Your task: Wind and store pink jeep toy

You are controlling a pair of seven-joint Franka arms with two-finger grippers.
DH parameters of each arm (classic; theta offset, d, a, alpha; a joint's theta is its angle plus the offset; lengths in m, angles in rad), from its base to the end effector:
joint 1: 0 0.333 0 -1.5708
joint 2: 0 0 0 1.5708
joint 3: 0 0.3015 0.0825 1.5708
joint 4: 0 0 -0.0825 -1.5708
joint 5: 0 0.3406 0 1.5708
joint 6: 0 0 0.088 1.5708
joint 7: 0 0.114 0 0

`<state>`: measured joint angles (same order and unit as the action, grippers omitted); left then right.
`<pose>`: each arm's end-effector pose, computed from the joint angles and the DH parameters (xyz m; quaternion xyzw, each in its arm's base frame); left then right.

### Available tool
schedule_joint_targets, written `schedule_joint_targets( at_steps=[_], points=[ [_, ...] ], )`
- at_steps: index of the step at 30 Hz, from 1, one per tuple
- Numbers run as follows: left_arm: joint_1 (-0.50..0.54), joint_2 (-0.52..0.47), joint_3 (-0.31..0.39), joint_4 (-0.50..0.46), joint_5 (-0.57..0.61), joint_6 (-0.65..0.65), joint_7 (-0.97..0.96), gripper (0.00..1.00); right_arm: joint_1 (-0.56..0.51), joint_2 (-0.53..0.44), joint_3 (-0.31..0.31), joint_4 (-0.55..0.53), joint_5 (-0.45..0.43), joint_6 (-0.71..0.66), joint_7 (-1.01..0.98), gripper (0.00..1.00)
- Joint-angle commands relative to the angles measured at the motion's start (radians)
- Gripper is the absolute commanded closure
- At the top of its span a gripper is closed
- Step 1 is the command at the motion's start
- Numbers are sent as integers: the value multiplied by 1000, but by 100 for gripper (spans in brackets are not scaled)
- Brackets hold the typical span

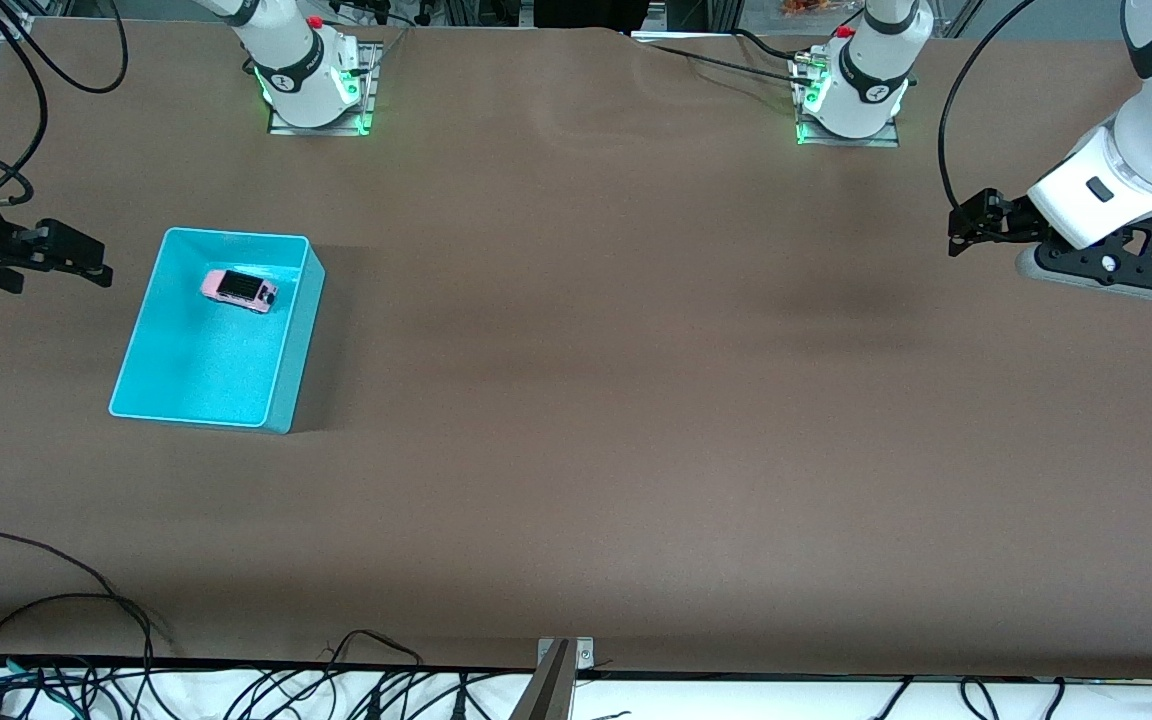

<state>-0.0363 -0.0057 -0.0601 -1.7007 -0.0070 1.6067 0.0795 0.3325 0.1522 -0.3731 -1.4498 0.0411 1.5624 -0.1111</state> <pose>0.5041 -0.0496 0.5533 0.9952 -0.0875 -0.0442 0.0029 0.5515 -0.0019 0.5781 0.9992 0.0367 -0.0151 0.0060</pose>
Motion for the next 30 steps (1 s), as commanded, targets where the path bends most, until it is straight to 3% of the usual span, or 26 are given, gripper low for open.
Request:
schedule_joint_targets(
  at_steps=[1,13,24,30],
  points=[
    [-1,0,-1,12,-8,-14,-6,0,7,-35,5,14,-32,-33,34,0],
    [-1,0,-1,12,-8,-14,-6,0,8,-269,10,-270,-59,45,36,0],
    [-1,0,-1,12,-8,-14,-6,0,10,-244,80,-225,-113,38,33,0],
    [-1,0,-1,12,-8,-14,-4,0,8,-221,82,-209,-112,48,33,0]
  ],
)
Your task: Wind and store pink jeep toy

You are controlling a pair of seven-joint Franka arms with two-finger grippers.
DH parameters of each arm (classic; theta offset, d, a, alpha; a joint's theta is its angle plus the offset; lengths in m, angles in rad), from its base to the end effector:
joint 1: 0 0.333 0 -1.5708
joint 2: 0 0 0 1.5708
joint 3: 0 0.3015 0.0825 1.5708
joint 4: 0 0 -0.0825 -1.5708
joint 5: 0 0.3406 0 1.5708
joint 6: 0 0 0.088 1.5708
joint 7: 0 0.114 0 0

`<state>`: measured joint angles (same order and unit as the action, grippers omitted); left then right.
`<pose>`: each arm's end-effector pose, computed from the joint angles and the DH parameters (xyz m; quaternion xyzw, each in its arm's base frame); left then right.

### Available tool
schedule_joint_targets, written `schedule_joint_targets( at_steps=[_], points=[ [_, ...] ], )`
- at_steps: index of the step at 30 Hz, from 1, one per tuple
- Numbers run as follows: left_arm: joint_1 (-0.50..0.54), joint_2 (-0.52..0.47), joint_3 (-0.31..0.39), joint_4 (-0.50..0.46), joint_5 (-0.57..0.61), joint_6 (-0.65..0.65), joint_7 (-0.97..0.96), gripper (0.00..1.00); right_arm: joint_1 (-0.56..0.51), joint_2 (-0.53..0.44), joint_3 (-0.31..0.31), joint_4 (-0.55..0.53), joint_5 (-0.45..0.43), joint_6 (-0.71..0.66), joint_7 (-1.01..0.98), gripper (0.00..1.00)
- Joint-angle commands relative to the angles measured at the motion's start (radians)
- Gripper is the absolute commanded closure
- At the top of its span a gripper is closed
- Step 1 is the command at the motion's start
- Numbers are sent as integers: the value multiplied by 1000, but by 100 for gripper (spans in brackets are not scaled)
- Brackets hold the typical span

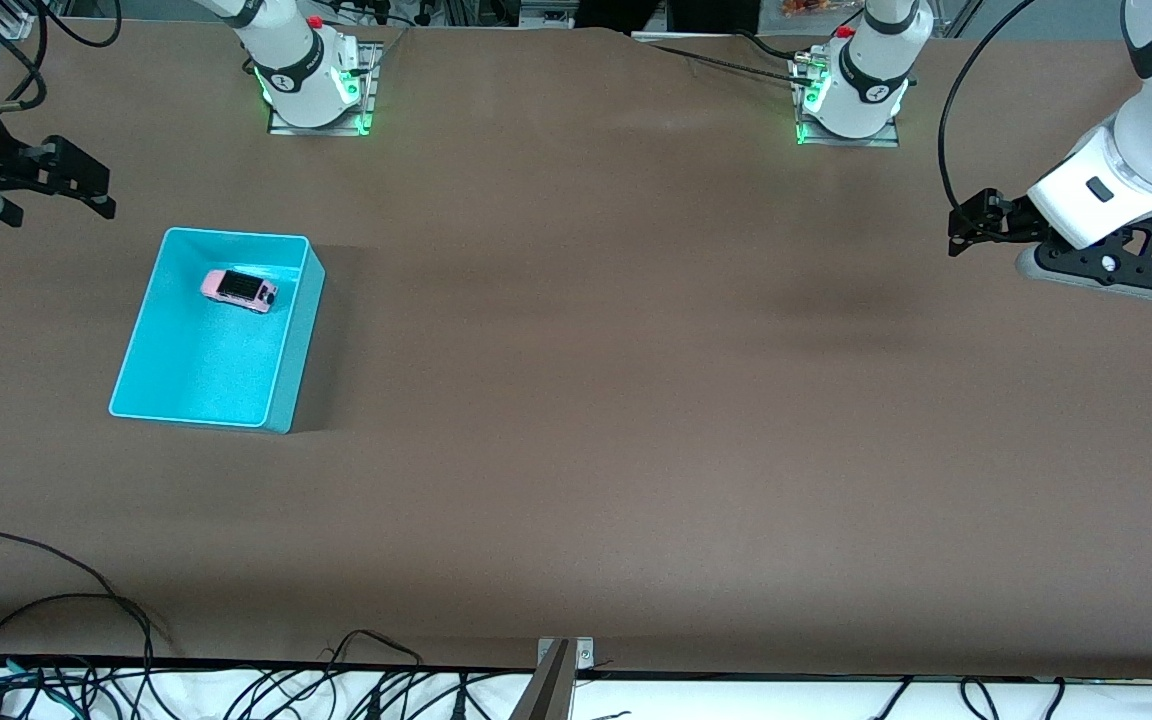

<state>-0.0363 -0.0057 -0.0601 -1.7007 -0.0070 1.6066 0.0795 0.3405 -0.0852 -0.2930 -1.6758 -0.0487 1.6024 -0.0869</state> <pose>0.5041 -0.0496 0.5533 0.9952 -0.0875 -0.0442 0.0029 0.4890 0.0117 0.6014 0.9976 0.0683 0.0039 0.0121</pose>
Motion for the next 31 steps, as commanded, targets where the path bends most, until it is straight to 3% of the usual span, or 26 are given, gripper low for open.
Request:
schedule_joint_targets(
  at_steps=[1,31],
  points=[
    [0,0,-1,12,-8,-14,-6,0,0,22,0,24,-20,8,9,0],
    [0,0,-3,12,-8,-19,-6,0,-2,70,-3,56,-13,-2,-7,0]
  ],
)
